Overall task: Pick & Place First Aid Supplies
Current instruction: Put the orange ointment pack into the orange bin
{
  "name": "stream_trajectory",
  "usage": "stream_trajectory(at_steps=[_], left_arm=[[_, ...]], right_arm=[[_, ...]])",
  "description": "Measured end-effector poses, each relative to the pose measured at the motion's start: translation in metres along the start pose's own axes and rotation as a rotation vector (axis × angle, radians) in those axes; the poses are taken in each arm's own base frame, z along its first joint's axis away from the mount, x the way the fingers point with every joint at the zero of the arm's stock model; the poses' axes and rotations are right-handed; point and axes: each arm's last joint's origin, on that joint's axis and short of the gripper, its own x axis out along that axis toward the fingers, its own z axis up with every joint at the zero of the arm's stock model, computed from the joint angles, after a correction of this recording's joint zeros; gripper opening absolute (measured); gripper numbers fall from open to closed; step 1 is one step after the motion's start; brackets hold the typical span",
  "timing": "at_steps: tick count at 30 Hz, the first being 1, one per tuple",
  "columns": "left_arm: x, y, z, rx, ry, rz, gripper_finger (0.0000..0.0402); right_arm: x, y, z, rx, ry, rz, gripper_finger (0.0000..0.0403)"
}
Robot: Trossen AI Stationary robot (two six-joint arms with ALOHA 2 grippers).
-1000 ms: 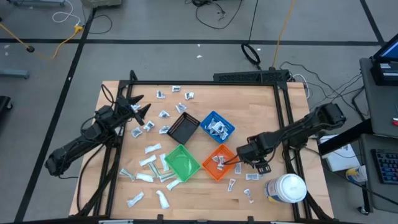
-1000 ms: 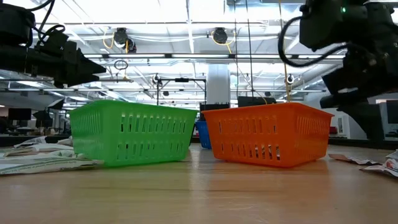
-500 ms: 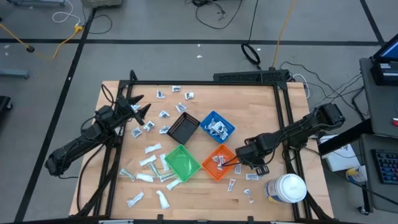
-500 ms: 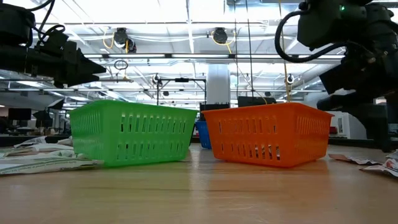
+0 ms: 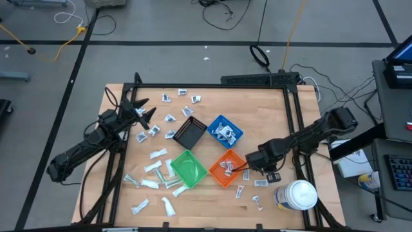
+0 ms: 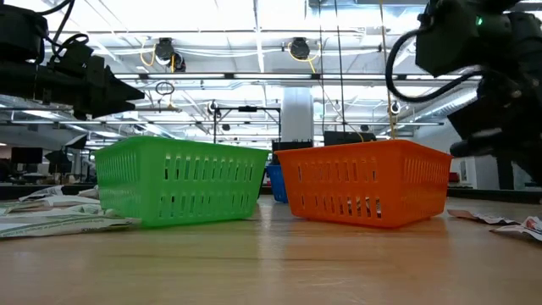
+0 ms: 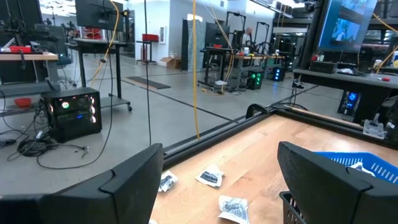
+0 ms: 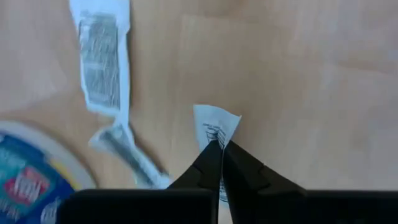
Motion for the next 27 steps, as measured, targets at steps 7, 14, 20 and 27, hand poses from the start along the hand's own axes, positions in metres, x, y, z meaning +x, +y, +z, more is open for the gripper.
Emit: stream_trajectory(at_steps=[7, 14, 20, 27], left_arm=[[0.0, 0.0, 0.0, 0.0, 0.0, 0.0, 0.0324], [0.0, 0.0, 0.0, 0.0, 0.0, 0.0, 0.0324], [0.0, 0.0, 0.0, 0.0, 0.0, -0.001, 0.0324], [0.0, 0.0, 0.0, 0.0, 0.001, 0.0, 0.0324]], right_arm=[[-0.041, 0.005, 0.01, -0.001, 0.04, -0.005, 0.0001], [-0.073, 0.008, 0.02, -0.069, -0.006, -0.062, 0.0001], [-0.081, 0.009, 0.051, -0.099, -0.034, -0.072, 0.0001], [-0.097, 0.013, 0.097, -0.179, -0.096, -0.071, 0.0]])
